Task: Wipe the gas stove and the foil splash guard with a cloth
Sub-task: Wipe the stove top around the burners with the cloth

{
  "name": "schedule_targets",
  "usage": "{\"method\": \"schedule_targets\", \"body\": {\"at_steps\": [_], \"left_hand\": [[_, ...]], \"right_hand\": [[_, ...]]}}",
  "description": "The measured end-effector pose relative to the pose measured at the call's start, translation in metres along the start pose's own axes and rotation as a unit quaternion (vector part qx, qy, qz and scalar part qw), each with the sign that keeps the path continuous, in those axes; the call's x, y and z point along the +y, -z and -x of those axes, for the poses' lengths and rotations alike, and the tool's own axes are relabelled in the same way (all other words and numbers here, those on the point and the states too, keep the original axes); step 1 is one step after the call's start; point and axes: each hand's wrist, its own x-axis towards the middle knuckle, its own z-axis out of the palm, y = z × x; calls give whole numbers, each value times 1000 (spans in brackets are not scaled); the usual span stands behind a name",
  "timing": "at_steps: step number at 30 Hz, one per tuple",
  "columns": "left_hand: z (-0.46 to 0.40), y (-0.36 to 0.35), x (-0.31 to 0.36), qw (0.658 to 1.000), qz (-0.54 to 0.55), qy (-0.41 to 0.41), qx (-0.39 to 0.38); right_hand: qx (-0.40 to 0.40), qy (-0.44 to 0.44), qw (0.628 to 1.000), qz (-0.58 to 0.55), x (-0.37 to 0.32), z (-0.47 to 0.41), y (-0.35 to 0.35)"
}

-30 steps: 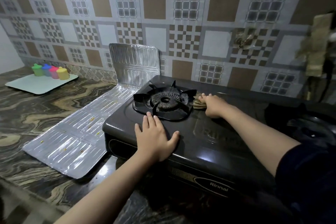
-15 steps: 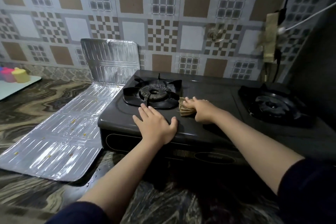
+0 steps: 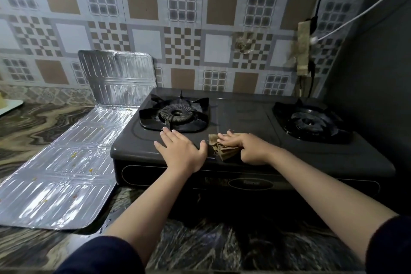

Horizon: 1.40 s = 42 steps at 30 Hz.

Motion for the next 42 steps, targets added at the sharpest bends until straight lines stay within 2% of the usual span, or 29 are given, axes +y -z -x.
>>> {"method": "schedule_targets", "body": {"at_steps": [11, 18, 21, 24, 27, 28, 29, 31, 34, 36, 39, 41, 42], "left_hand": [[0, 1, -3, 1000, -4, -7, -5], [-1, 0, -3, 1000, -1, -8, -11], [3, 0, -4, 1000, -1, -22, -7], [4, 0, -5, 992, -13, -116, 50], [-1, -1, -2, 953, -2, -256, 160], [-4, -1, 1, 940, 17, -293, 173], [-7, -1, 6, 933, 35, -326, 146], [-13, 2, 15, 926, 33, -375, 27], [-23, 5, 26, 926, -34, -363, -101], [-25, 3, 29, 927, -72, -345, -129], [-27, 0, 32, 924, -95, -350, -121], [-29, -2, 32, 924, -93, -351, -117], [-30, -3, 32, 924, -92, -351, -118]], "right_hand": [[-20, -17, 997, -66, 22, 40, 14], [-42, -77, 995, -54, 25, 62, 32], [-59, -116, 992, -4, 17, 57, 46], [-74, -139, 987, 12, 9, 43, 71], [-40, -159, 986, 30, 13, 25, 99], [-23, -157, 987, 26, 16, 18, 107], [-6, -153, 988, 17, 20, 10, 115], [25, -143, 989, 6, 24, -7, 125], [71, -136, 988, 11, 31, -40, 131], [98, -135, 985, 35, 37, -65, 129], [146, -117, 978, 92, 48, -99, 120], [139, -107, 976, 129, 59, -121, 111], [109, -107, 979, 133, 65, -131, 107]]}}
